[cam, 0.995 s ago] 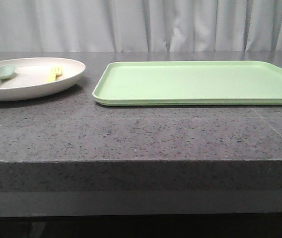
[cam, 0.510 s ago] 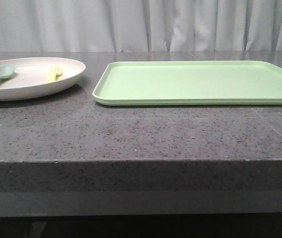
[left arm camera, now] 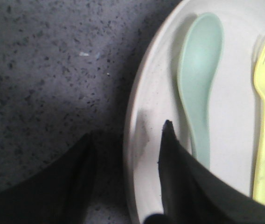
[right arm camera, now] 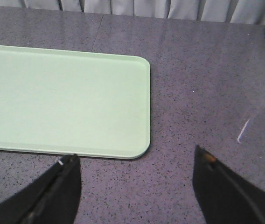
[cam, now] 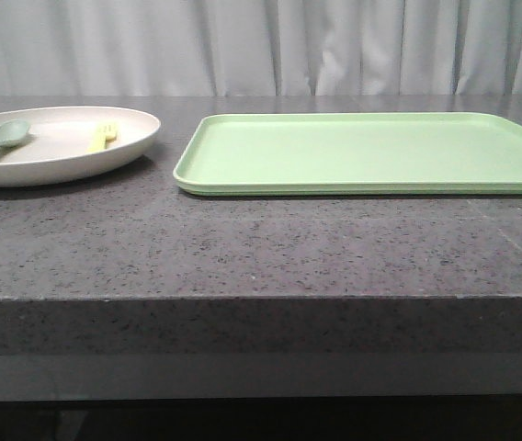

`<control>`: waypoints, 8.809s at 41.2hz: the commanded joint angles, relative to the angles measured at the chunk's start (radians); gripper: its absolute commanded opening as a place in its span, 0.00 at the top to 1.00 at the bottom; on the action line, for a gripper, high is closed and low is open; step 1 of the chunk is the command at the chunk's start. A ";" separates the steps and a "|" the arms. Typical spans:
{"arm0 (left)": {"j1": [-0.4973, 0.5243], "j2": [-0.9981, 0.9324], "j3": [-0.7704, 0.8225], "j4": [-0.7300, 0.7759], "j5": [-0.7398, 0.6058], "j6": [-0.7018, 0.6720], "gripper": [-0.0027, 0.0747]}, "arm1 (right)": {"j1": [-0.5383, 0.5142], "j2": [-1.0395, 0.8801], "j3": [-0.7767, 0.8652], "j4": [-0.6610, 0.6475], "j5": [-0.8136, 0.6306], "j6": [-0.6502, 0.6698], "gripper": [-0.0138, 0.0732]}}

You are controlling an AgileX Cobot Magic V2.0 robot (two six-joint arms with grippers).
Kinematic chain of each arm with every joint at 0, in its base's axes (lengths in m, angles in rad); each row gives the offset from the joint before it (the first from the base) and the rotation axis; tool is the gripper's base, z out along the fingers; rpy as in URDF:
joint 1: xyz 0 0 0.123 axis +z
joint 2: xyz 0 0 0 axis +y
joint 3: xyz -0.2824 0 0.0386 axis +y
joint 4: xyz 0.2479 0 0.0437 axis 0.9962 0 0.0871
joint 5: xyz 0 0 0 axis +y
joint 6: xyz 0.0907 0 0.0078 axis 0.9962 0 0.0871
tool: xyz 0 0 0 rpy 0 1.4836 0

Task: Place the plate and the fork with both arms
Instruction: 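Grasp the cream plate rim with the left gripper, then lift the plate with the left gripper and carry it over the tray, then lower the plate onto the tray, open the left gripper and withdraw, then move the right gripper above the yellow fork on the plate, then lower the right gripper and grasp the yellow fork, then lift the fork with the right gripper and move it beside the plate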

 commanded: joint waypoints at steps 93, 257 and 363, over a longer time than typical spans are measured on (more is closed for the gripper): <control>-0.624 0.299 -0.918 0.221 0.173 -0.646 0.99 | 0.000 0.009 -0.032 -0.011 -0.069 -0.007 0.23; -0.663 -1.136 0.428 0.229 -0.044 0.058 0.65 | 0.245 0.754 -0.660 0.291 0.396 -0.118 0.25; -0.663 -1.136 0.428 0.229 -0.049 0.058 0.65 | 0.187 1.397 -1.339 0.009 0.732 0.219 0.73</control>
